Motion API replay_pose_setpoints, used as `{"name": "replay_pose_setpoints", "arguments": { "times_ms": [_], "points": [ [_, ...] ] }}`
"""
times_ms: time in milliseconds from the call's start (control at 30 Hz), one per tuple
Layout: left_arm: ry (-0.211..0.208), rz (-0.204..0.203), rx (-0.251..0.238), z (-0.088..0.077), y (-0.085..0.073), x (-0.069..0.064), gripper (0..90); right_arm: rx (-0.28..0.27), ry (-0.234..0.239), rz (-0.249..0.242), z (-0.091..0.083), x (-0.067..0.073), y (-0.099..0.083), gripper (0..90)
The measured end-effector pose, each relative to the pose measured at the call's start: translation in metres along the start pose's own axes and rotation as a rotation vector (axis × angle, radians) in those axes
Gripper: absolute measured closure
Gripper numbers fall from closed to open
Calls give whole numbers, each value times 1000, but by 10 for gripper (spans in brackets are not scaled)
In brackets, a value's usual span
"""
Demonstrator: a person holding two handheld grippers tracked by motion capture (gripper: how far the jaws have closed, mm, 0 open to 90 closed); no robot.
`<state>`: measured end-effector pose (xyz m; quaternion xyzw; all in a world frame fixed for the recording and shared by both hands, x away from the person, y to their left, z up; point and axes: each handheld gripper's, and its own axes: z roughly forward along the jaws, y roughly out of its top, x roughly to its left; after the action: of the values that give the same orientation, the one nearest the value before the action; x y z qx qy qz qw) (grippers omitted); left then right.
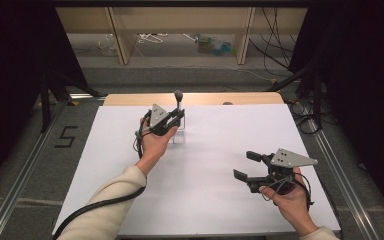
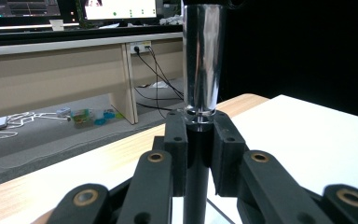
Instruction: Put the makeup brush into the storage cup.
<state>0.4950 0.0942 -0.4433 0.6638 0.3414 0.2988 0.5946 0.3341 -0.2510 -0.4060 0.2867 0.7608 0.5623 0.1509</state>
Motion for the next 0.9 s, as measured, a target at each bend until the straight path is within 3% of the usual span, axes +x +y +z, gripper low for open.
{"name": "replay_pose_setpoints", "arguments": {
  "times_ms": [433, 533, 600, 900],
  "points": [
    [0, 5, 6, 1, -3, 0, 785, -7, 2, -5, 1, 0, 0, 214],
    [1, 2, 8, 1, -4, 0, 785, 8, 14, 23, 1, 1, -1, 214],
    [3, 1, 9, 0, -4, 0, 785, -7, 4, -2, 1, -1, -1, 214],
    [7, 3, 17, 1, -7, 1, 785, -16, 7, 1, 3, -1, -1, 214]
  ]
}}
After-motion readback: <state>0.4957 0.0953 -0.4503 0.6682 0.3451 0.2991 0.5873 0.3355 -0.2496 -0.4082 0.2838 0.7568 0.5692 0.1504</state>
